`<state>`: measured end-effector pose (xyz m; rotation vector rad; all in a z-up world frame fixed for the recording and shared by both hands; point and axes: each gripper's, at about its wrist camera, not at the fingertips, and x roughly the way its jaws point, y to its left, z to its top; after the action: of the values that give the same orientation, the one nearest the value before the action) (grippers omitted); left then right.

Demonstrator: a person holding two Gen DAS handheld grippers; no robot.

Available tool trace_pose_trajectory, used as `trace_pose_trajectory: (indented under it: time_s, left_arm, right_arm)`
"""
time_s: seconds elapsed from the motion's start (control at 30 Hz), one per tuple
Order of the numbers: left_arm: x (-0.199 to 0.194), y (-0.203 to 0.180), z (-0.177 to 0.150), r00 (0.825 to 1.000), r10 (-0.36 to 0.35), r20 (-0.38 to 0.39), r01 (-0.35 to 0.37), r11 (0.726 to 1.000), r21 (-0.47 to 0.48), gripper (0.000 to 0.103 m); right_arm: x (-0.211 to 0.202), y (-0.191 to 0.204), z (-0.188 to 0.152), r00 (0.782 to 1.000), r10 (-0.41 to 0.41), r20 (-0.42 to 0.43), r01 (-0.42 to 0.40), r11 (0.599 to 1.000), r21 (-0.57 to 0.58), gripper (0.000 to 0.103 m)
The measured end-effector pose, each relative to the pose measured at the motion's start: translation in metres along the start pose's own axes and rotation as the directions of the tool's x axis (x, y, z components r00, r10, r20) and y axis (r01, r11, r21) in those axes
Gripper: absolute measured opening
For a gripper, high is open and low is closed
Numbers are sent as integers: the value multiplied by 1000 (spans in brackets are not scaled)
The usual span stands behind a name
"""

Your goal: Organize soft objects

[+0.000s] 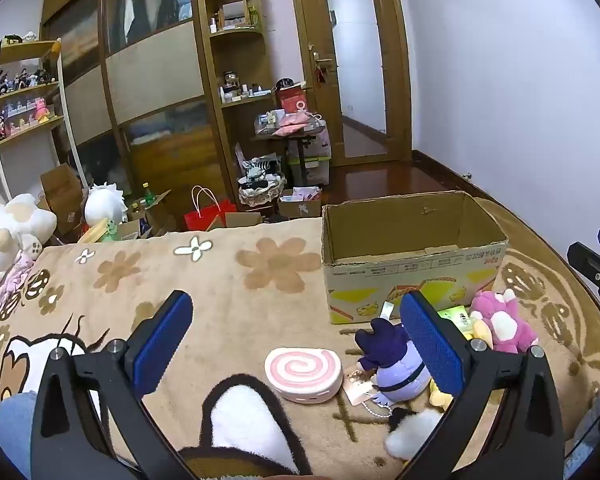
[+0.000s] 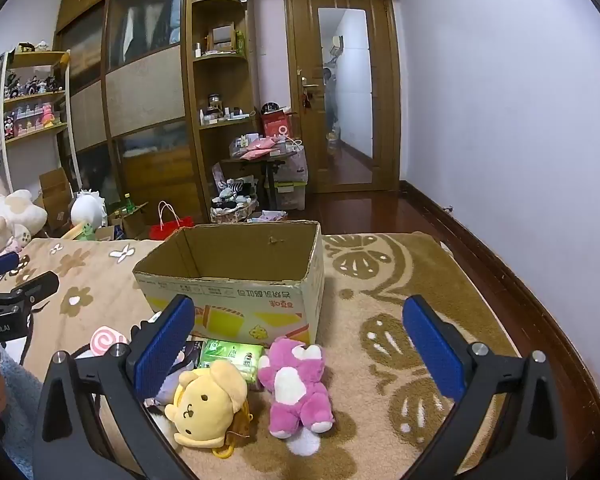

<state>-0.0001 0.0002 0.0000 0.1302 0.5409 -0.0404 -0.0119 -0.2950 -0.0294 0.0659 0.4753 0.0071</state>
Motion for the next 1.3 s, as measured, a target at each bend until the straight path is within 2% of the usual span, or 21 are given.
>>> trace_pose_trajectory:
  time_s: [1.3]
  left_arm:
    - [0,-1,-3,1000,-9,-13,9,1000,15,103]
  right_arm:
    - [1,0,-2,1000,-7,-8,7,1000,-1,103]
